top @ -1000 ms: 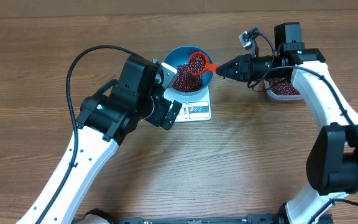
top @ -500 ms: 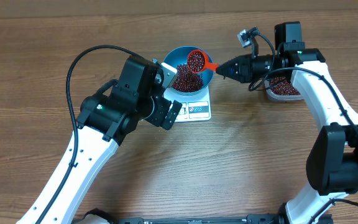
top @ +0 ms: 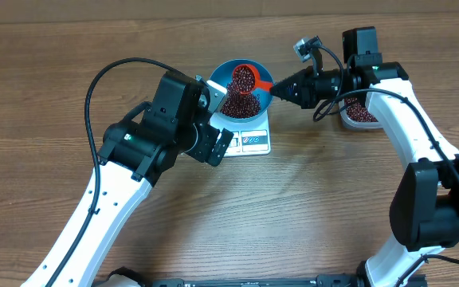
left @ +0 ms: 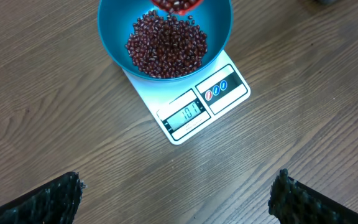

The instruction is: Scoop item into bowl and weigh 150g on scale

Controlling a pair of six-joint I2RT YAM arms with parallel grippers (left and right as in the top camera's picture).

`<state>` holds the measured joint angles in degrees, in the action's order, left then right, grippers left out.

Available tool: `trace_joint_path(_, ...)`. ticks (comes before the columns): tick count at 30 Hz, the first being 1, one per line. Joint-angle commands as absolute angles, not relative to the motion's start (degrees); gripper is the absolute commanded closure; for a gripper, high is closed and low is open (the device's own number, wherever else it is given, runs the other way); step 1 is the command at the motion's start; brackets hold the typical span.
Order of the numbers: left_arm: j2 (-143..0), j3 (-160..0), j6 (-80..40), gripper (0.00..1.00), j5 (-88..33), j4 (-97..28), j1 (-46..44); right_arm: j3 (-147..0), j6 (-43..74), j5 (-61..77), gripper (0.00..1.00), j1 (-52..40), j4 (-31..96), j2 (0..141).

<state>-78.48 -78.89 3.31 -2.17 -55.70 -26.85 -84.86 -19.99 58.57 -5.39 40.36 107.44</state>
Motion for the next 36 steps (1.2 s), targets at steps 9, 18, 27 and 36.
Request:
trace_joint_path(9,-77.9,-78.5,2.6,0.0,-2.4,-55.6,-26.6,-86.8,-24.3,58.5,0.96,-5.4,39.0,106.8)
trace_joint_path(18,-77.9,-78.5,2.6,0.0,-2.4,-55.6,-26.6,-86.8,-25.6,58.5,0.96,-5.4,39.0,106.8)
trace_joint_path(27,-77.9,-78.5,2.6,0.01,-2.4,-55.6,-26.6,-86.8,-29.1,55.6,0.96,-5.4,39.3,106.8)
trace_joint_path(36,-77.9,-78.5,2.6,0.0,-2.4,-55.6,-26.6,-86.8,-30.3,55.5,0.96,-5.4,39.5,106.8)
